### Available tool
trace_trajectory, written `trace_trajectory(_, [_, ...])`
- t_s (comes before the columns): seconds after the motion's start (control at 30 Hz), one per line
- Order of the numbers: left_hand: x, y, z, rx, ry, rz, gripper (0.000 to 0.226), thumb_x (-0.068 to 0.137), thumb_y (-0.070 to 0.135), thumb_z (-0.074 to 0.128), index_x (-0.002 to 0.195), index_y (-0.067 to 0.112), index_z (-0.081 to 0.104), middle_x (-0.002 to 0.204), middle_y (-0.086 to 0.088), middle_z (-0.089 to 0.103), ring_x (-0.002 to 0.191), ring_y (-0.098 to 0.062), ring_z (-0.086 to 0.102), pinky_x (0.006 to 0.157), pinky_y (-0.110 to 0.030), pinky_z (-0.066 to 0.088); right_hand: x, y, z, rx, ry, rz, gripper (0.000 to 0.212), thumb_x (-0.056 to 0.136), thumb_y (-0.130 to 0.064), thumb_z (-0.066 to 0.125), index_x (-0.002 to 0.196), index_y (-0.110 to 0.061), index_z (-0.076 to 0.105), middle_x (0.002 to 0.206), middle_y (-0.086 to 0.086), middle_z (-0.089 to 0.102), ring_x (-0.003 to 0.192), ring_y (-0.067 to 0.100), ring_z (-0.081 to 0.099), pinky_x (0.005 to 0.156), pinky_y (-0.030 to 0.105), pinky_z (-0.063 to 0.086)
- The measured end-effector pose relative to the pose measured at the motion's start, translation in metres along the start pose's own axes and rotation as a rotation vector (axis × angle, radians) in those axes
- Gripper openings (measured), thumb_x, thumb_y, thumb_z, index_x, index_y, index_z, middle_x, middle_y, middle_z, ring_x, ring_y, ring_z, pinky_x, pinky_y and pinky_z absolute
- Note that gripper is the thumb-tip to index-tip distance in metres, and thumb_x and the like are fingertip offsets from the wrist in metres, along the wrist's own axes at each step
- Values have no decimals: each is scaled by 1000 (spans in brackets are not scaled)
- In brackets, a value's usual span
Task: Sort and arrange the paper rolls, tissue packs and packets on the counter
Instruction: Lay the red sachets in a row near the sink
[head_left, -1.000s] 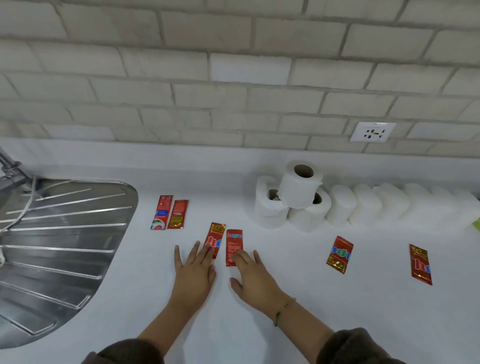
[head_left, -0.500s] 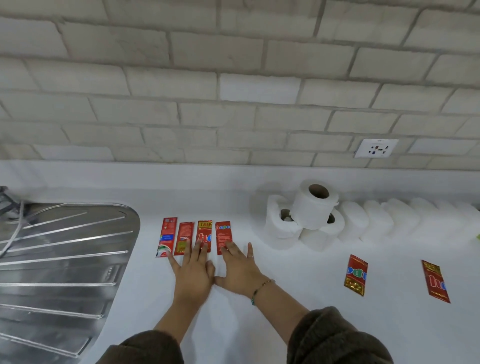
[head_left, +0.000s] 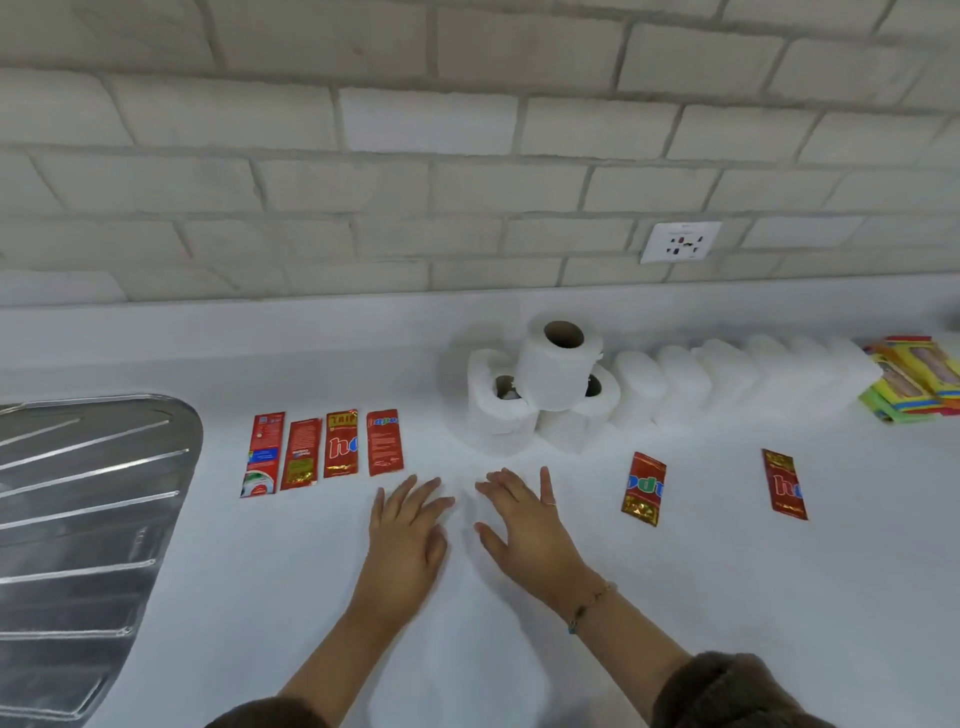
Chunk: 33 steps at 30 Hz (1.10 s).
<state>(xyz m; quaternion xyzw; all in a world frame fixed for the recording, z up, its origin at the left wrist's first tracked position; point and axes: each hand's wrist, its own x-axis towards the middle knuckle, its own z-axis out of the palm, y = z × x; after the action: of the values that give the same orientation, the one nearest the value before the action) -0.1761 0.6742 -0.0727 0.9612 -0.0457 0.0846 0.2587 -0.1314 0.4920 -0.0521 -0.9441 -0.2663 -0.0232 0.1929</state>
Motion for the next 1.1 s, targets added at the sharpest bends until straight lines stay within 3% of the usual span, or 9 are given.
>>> trace_trajectory(0.07, [5, 39, 15, -69, -66, 90, 44, 87, 32, 30, 118, 29, 61, 138, 3, 50, 133, -20, 39, 118, -38, 9, -28, 35, -18, 0, 89, 121, 49, 87, -45, 31, 125, -23, 52, 128, -3, 55, 125, 15, 44, 117, 52, 5])
trace_trajectory(0.17, [21, 97, 34, -155, -193, 232, 38, 88, 23, 39, 117, 25, 62, 142, 2, 44, 133, -16, 37, 115, -37, 23, -59, 89, -45, -35, 247, 312, 28, 85, -28, 55, 112, -20, 60, 117, 1, 60, 113, 23, 54, 112, 54, 23])
trace_trajectory(0.3, [45, 164, 61, -73, -357, 353, 42, 93, 20, 45, 134, 24, 46, 153, 2, 26, 141, -15, 20, 119, -37, 10, -85, 156, -78, -115, 232, 607, 41, 85, -26, 61, 123, -15, 52, 137, 9, 46, 129, 28, 40, 112, 57, 15])
trace_trajectory(0.5, [66, 199, 95, 177, -556, 371, 55, 98, 34, 33, 148, 20, 15, 158, -2, 8, 145, -16, 4, 116, -50, -7, -104, 223, -97, -199, -39, 910, 69, 93, -51, 34, 144, -8, 18, 156, 9, 11, 144, 26, 8, 112, 58, 1])
trace_trajectory(0.6, [58, 195, 98, 205, -536, 396, 53, 99, 35, 30, 147, 18, 17, 157, -1, 13, 145, -15, 8, 114, -47, -11, -114, 226, -88, -222, -46, 854, 66, 93, -50, 36, 142, -6, 26, 153, 11, 21, 142, 27, 15, 112, 58, 5])
trace_trajectory(0.7, [48, 181, 90, 177, -494, 393, 50, 99, 37, 29, 146, 19, 25, 155, 2, 24, 142, -12, 18, 117, -42, -5, -121, 209, -80, -216, 73, 747, 52, 91, -43, 47, 129, -9, 46, 139, 10, 44, 130, 29, 39, 110, 57, 17])
trace_trajectory(0.8, [29, 153, 75, 123, -402, 418, 45, 95, 39, 29, 133, 24, 48, 139, 8, 49, 127, -7, 44, 115, -45, 24, -127, 180, -70, -192, 188, 512, 33, 88, -38, 50, 105, -12, 63, 108, 7, 64, 98, 29, 60, 87, 46, 46])
trace_trajectory(0.9, [3, 113, 59, 150, -340, 367, 36, 87, 39, 36, 109, 34, 65, 111, 20, 66, 101, 5, 60, 99, -40, 48, -126, 136, -54, -87, 147, 297, 27, 81, -32, 62, 102, -16, 66, 108, 3, 67, 98, 23, 63, 85, 35, 48])
trace_trajectory(1.1, [-27, 53, 13, 215, -301, 187, 53, 96, 40, 16, 102, 35, 69, 104, 21, 69, 97, 7, 62, 109, -25, 7, -98, 56, -20, 1, -58, -4, 41, 85, -48, 45, 116, -25, 61, 123, -6, 62, 116, 13, 56, 100, 30, 31])
